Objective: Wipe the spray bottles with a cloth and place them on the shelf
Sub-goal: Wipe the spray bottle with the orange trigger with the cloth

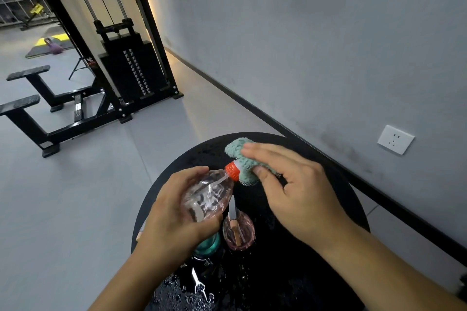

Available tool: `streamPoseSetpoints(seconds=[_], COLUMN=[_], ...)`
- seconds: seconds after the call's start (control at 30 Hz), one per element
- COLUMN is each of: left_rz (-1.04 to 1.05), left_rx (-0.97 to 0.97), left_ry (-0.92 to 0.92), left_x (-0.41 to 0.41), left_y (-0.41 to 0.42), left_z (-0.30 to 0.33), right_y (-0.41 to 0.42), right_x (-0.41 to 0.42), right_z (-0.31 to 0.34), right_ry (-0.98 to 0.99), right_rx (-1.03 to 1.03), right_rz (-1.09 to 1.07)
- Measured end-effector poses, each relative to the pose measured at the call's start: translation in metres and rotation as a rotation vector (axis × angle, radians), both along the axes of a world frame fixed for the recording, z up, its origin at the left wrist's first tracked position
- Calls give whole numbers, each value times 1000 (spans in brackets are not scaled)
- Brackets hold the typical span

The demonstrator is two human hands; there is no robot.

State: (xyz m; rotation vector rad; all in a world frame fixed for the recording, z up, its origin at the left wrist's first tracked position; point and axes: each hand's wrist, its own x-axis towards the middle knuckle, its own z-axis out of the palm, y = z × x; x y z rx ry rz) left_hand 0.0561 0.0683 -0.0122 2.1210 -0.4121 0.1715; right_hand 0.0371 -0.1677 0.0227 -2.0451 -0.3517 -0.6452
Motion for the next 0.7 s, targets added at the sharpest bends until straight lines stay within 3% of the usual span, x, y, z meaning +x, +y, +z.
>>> streamPoseSetpoints(seconds=[0.17, 0.33, 0.53, 0.7], left_rz=[-46, -8, -36, -18], left_rx=[-38, -34, -11, 18], left_ry=[38, 0, -9, -39], left_x=[-1, -1, -1, -1], left_y=[0, -5, -2, -3], left_z=[0, -1, 0, 1], right_y=[-12, 4, -14, 3], right_x=[10, -1, 10, -2], right_z=[-2, 2, -2, 1], right_ry=[78, -19, 95, -20], right_rx=[76, 55, 100, 27], right_rz=[-142, -21, -166, -56])
